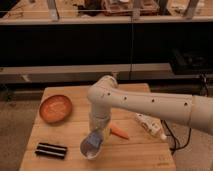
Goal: Place the white sponge in the ceramic cup
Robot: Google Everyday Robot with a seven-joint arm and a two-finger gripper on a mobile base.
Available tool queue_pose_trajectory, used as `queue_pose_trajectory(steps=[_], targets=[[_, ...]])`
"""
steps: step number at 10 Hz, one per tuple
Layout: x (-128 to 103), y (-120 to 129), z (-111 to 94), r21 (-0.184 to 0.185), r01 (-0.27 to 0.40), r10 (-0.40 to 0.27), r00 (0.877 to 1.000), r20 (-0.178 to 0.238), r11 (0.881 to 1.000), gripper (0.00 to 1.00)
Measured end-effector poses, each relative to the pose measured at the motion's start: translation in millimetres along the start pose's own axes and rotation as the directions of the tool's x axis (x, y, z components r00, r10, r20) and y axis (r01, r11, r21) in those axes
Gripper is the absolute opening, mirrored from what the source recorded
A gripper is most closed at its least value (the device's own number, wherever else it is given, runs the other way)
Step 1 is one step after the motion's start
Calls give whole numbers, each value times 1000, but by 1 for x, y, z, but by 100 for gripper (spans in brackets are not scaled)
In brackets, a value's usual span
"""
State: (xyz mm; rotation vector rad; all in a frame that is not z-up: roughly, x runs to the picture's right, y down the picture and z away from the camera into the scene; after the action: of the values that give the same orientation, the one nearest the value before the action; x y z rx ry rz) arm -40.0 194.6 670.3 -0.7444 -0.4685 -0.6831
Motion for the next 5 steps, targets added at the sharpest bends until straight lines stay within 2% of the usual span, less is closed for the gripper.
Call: queue_pose_trajectory(steps=[5], targets=[[-13,2,-5,13,50,-51,998,26,999,0]])
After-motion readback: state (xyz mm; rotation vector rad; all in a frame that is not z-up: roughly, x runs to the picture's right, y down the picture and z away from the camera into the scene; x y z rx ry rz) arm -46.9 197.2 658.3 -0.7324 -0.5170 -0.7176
